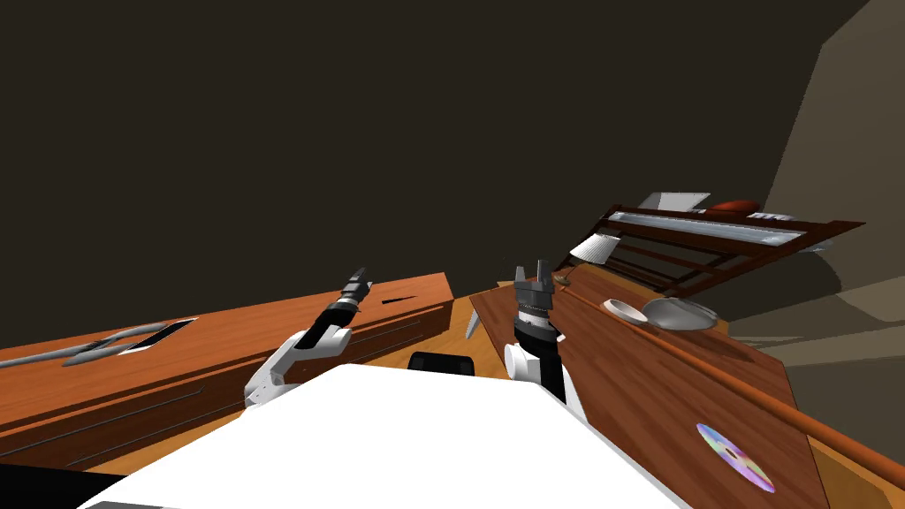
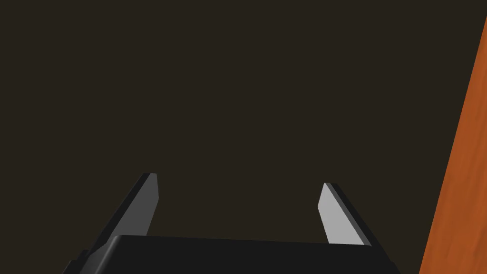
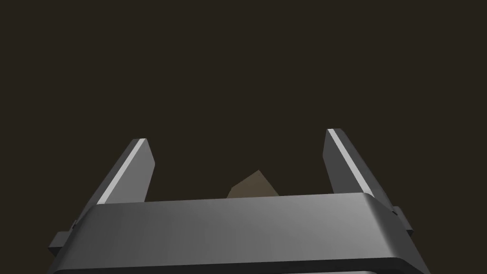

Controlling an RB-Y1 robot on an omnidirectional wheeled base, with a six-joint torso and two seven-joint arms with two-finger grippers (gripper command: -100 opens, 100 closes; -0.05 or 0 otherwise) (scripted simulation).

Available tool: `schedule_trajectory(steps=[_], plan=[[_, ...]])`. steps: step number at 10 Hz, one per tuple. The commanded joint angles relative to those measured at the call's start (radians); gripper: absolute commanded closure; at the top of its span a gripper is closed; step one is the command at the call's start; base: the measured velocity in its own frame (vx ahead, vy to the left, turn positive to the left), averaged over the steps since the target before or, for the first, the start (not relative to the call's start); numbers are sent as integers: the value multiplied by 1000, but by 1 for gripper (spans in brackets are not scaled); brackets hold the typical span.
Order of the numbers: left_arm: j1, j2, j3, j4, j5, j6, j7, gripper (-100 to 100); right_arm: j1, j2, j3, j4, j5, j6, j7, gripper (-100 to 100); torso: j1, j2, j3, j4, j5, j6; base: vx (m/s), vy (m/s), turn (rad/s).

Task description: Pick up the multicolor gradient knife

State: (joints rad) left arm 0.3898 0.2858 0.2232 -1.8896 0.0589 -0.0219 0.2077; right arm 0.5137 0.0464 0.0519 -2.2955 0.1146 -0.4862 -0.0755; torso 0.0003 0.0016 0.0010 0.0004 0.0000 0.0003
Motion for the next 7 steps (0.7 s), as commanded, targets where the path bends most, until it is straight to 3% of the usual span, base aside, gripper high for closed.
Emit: schedule_trajectory(steps=[1, 4, 7], plan=[[-6, 5, 8, 14, 0, 34, 7, -100, 0, 0, 0, 0, 0, 0, 0, 0, 0, 0, 0, 0, 0, 0, -21, -2, -128], [-29, 32, 46, 94, 6, 127, 35, -100, 0, 0, 0, 0, 0, 0, 0, 0, 1, 0, 0, 0, 0, -1, -26, -1, -213], [-41, 43, 66, 139, 11, 181, 49, -100, 0, 0, 0, 0, 0, 0, 0, 0, 2, 0, 0, 0, 0, 0, -22, 6, -176]])
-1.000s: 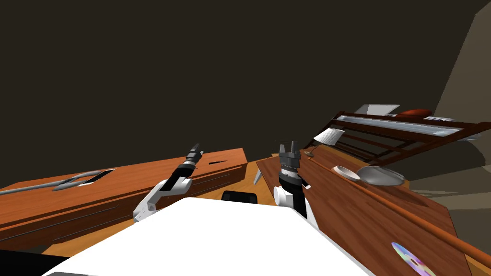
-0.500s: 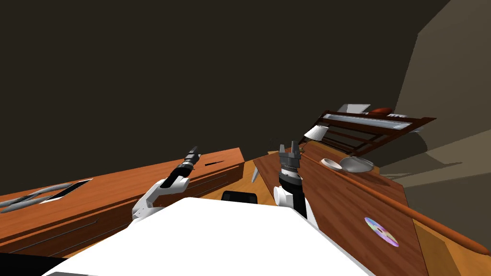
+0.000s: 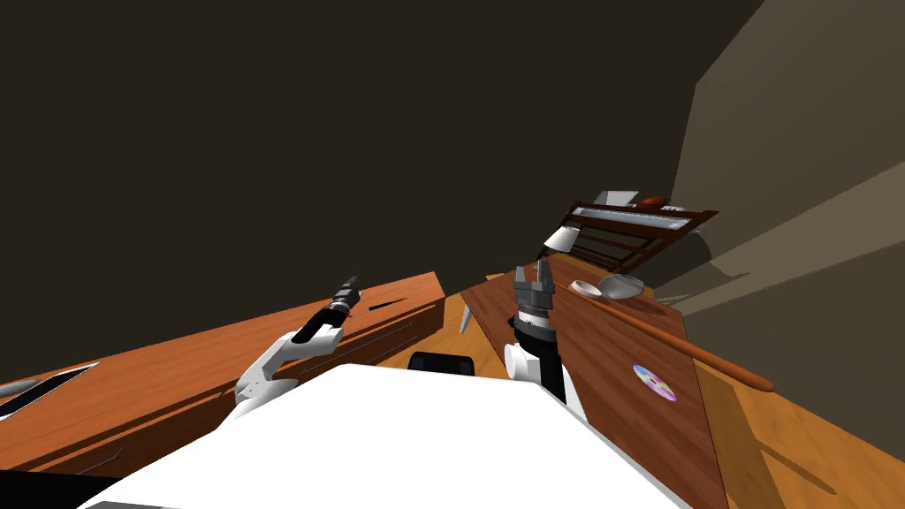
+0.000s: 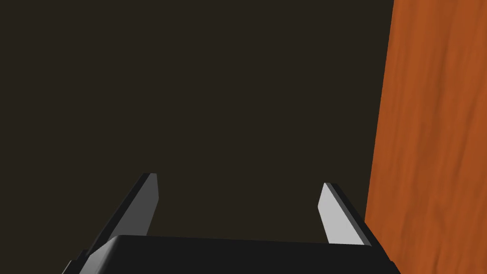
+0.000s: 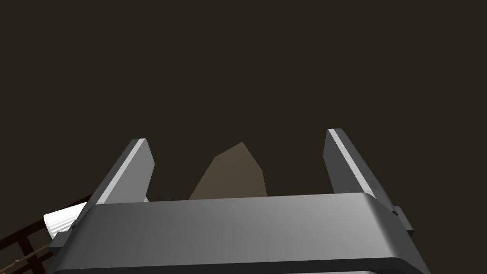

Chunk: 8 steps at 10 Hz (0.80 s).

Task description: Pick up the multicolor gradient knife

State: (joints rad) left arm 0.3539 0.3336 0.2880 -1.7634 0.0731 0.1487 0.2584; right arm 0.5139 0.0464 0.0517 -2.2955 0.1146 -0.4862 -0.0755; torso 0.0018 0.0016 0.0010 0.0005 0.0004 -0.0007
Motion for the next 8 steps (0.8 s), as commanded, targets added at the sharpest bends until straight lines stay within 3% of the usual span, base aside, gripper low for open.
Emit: schedule_trajectory(steps=[1, 6, 7, 8], plan=[[-16, 7, 22, 50, 2, 50, 13, -100, 0, 0, 0, 0, 0, 0, 0, 0, 0, 0, 0, 0, 0, 0, -19, 6, -295], [-38, 26, 64, 142, 17, 165, 40, -100, 0, 0, 0, 0, 0, 0, 0, 0, 1, -1, 0, 0, 0, 1, -16, 17, -209], [-49, 35, 85, 186, 25, 199, 53, -100, 0, 0, 0, 0, 0, 0, 0, 0, 2, 0, 0, 0, 0, -1, -16, 23, -267], [-49, 35, 85, 186, 25, 212, 53, -100, 0, 0, 0, 0, 0, 0, 0, 0, 2, -1, 0, 0, 0, 0, -16, 27, -158]])
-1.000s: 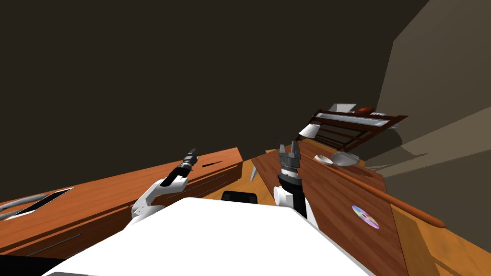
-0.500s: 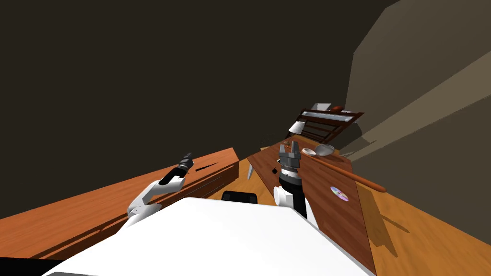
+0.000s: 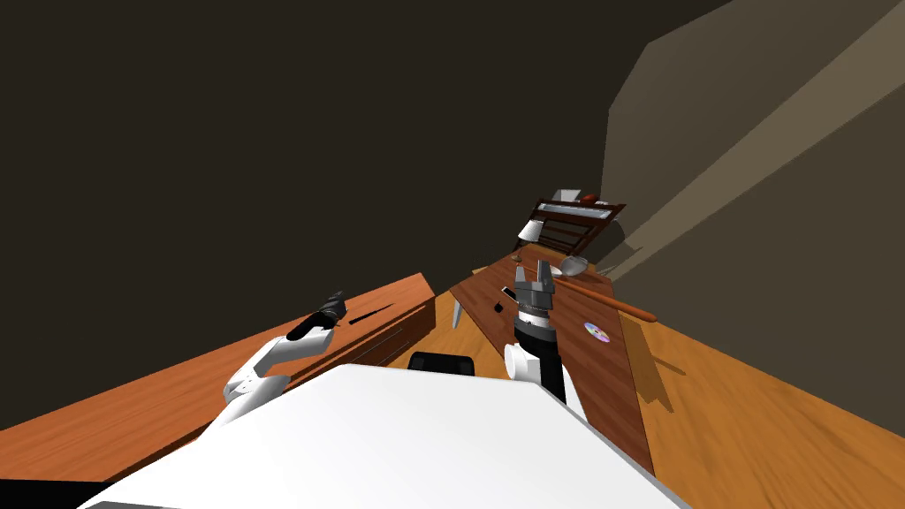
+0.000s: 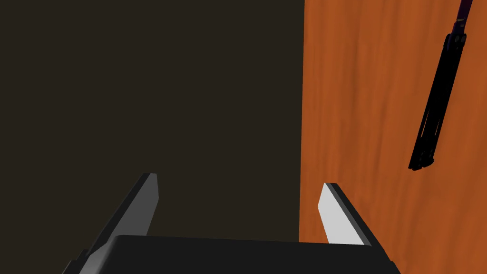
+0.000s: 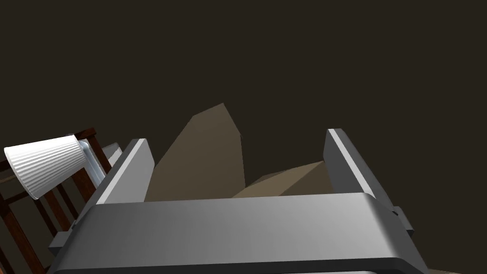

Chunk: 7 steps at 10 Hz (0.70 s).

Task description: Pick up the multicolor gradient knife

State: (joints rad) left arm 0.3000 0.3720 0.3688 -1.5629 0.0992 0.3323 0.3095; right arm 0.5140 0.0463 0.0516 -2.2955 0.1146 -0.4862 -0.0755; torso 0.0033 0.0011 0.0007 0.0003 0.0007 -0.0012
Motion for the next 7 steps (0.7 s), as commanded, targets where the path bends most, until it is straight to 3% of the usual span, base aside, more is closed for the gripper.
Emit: schedule_trajectory(steps=[1, 4, 7], plan=[[5, -3, 4, -15, -1, 34, 2, -100, 0, 0, 0, 0, 0, 0, 0, 0, 0, 0, 0, 0, 0, 0, -7, 14, 16], [-16, 12, 47, 73, 19, 116, 26, -100, 0, 0, 0, 0, 0, 0, 0, 0, 0, -1, 0, 0, 0, 0, -12, 27, -256], [-25, 18, 68, 117, 30, 190, 37, -100, 0, 0, 0, 0, 0, 0, 0, 0, 1, -1, 0, 0, 0, 1, -12, 41, -201]])
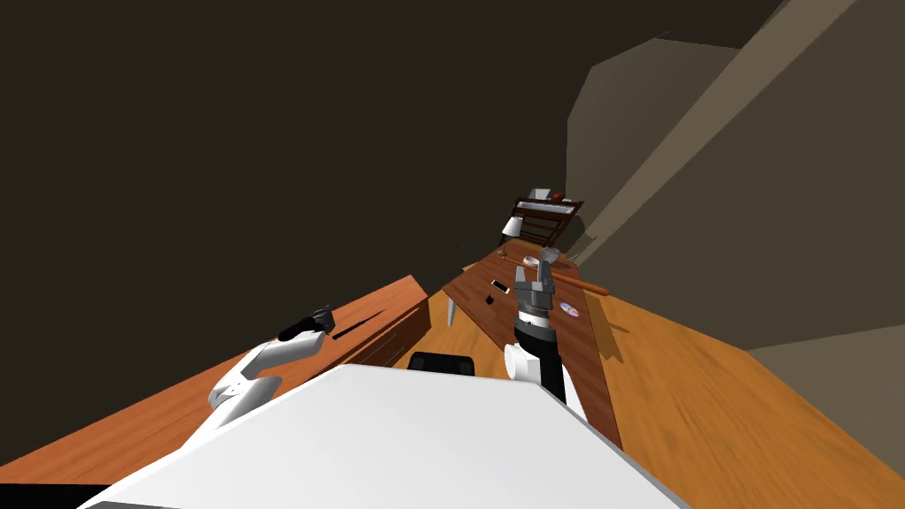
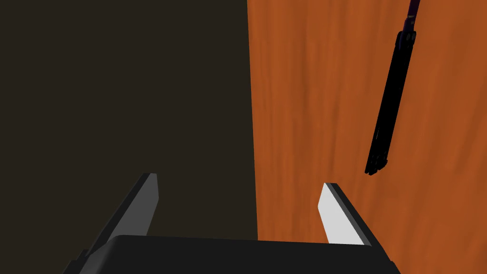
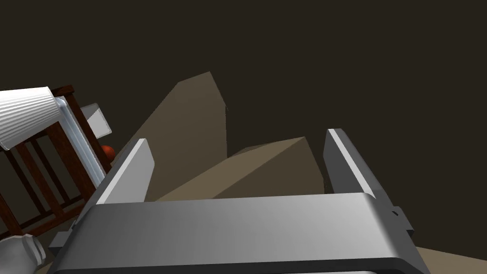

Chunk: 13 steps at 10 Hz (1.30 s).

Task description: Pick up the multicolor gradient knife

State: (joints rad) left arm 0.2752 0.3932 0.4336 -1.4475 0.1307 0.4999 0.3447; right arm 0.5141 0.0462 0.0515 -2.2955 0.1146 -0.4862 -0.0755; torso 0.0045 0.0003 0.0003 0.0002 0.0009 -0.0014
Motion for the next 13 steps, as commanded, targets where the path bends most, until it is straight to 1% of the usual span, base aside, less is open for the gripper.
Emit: schedule_trajectory(steps=[1, 2, 3, 4, 5, 6, 7, 8, 9, 10, 11, 12, 13], plan=[[-10, 2, 25, 44, 10, 50, 13, -100, 0, 0, 0, 0, 0, 0, 0, 0, 0, 0, 0, 0, 0, 0, -16, 51, -259], [-10, 2, 25, 44, 10, 73, 13, -100, 0, 0, 0, 0, 0, 0, 0, 0, 0, 0, 0, 0, 0, 1, -19, 49, -162], [-19, 5, 45, 85, 22, 108, 23, -100, 0, 0, 0, 0, 0, 0, 0, 0, 1, 0, 0, 0, 0, 0, -21, 53, -293], [-19, 5, 45, 86, 22, 123, 23, -100, 0, 0, 0, 0, 0, 0, 0, 0, 1, 1, 0, 0, 0, 1, -19, 51, -165], [-27, 8, 66, 115, 35, 160, 32, -100, 0, 0, 0, 0, 0, 0, 0, 0, 1, 0, 0, 0, 0, 0, -20, 55, -294], [-27, 8, 66, 126, 35, 172, 32, -100, 0, 0, 0, 0, 0, 0, 0, 0, 1, 0, 0, 0, 0, 1, -17, 59, -140], [-34, 10, 86, 163, 49, 213, 41, -100, 0, 0, 0, 0, 0, 0, 0, 0, 1, 0, 0, 0, 0, 0, -28, 58, -299], [-34, 10, 86, 165, 49, 219, 41, -100, 0, 0, 0, 0, 0, 0, 0, 0, 1, 1, 0, 0, 0, 1, -21, 58, -128], [-41, 10, 105, 192, 62, 266, 49, -100, 0, 0, 0, 0, 0, 0, 0, 0, 1, 0, 0, 0, 0, -1, -10, 67, -241], [-41, 10, 105, 203, 62, 266, 49, -100, 0, 0, 0, 0, 0, 0, 0, 0, 2, -1, 0, 0, 0, 1, -12, 60, -158], [-48, 10, 124, 240, 76, 307, 57, -100, 0, 0, 0, 0, 0, 0, 0, 0, 1, -1, 0, 0, 0, -1, -23, 70, -276], [-48, 10, 124, 240, 76, 310, 57, -100, 0, 0, 0, 0, 0, 0, 0, 0, 2, 0, 0, 0, 0, 0, -29, 66, -157], [-54, 9, 142, 272, 91, 353, 64, -100, 0, 0, 0, 0, 0, 0, 0, 0, 2, 0, 0, 0, 0, 0, -29, 67, -234]])
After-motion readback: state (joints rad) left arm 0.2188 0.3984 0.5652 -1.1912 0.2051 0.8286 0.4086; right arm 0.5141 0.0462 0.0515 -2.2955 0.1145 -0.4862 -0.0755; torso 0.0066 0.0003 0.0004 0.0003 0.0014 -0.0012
